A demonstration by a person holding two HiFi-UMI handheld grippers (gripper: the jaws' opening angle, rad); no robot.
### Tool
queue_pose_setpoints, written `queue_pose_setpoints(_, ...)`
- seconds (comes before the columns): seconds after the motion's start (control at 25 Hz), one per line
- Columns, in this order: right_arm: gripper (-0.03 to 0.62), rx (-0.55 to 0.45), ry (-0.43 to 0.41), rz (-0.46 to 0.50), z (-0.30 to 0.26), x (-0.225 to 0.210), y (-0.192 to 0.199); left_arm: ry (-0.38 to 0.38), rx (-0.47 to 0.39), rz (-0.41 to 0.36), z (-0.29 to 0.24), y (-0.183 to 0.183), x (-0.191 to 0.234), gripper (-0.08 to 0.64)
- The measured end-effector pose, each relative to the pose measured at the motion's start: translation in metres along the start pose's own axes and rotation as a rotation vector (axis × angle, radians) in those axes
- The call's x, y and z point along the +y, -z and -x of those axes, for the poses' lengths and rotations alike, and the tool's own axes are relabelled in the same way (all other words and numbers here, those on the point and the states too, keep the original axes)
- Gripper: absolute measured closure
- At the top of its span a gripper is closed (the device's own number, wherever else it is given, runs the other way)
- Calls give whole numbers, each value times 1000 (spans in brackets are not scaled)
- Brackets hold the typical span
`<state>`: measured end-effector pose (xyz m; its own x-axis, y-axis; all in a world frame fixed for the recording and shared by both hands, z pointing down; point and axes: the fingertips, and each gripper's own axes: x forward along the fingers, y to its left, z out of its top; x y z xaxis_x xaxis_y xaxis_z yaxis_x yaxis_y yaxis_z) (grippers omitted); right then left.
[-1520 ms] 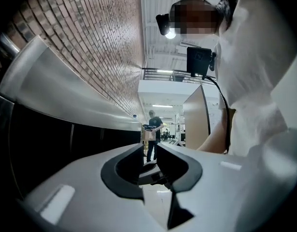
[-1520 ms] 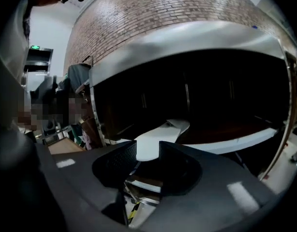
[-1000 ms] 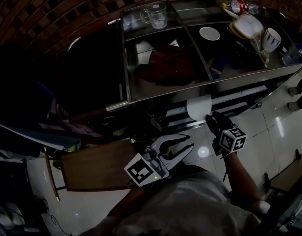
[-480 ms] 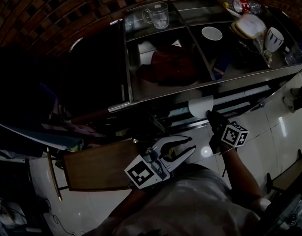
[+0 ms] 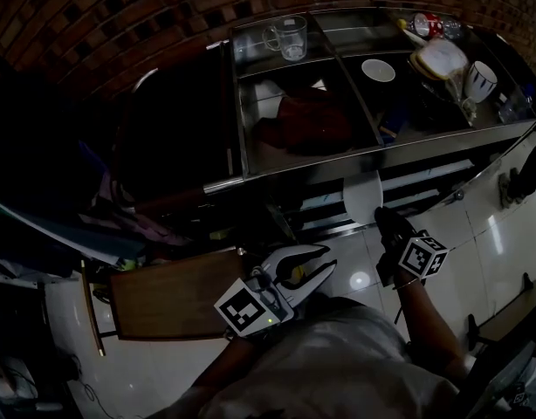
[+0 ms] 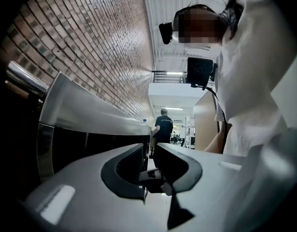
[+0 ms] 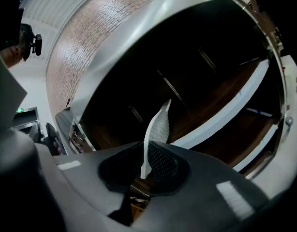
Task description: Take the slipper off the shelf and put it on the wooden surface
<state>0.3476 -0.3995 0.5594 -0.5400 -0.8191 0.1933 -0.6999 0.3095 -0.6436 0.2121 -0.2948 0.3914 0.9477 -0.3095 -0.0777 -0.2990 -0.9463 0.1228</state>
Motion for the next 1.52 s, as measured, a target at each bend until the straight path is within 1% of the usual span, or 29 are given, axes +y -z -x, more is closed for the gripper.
queue_pose_setpoints(0.12, 561, -24, 10, 18, 21, 16, -5, 12, -31, 4, 4, -7, -7, 502)
queue_pose_setpoints(0.24, 562, -55, 14, 33, 47, 42, 0, 32, -69, 34, 18, -20, -20, 503)
queue_pose_setpoints(0.4, 563, -69, 19, 48, 81, 91, 17, 54, -63, 56, 50, -36, -38, 504)
queue_pose_setpoints(0.48, 563, -95, 36, 90, 105, 111, 19, 90, -60, 47, 60, -39, -48, 505)
queue_pose_setpoints(0.56, 563, -122, 53, 138, 123, 132, 24, 110, -59, 24, 75, -44, -54, 505)
queue_pose_setpoints(0.68, 563, -154, 80, 150, 146, 166, 52, 121, -45, 14, 113, -46, -66, 506)
queue_pose_setpoints(0.76, 563, -170, 110, 158, 164, 187, 78, 150, -29, 11, 139, -43, -78, 509)
queue_pose_setpoints(0.84, 563, -180, 137, 166, 181, 211, 104, 184, -44, -7, 164, -46, -89, 511)
queue_pose_setpoints(0.92, 563, -185, 150, 162, 196, 239, 130, 197, -52, -18, 192, -48, -101, 511)
queue_pose_setpoints(1.04, 562, -185, 142, 176, 217, 281, 161, 203, -41, -20, 224, -47, -120, 512)
queue_pose_setpoints(1.12, 563, -186, 128, 198, 231, 302, 170, 210, -23, -15, 236, -36, -135, 512)
queue_pose_setpoints(1.24, 563, -200, 85, 186, 239, 333, 183, 222, 31, -39, 257, -24, -160, 512)
queue_pose_setpoints(1.32, 563, -190, 55, 171, 235, 351, 193, 193, 48, -42, 274, -25, -169, 512)
queue_pose_setpoints(1.4, 563, -184, 32, 150, 232, 363, 198, 159, 37, -35, 288, -33, -175, 512)
queue_pose_setpoints(1.52, 563, -201, -3, 107, 232, 377, 202, 114, 14, -28, 304, -45, -188, 512)
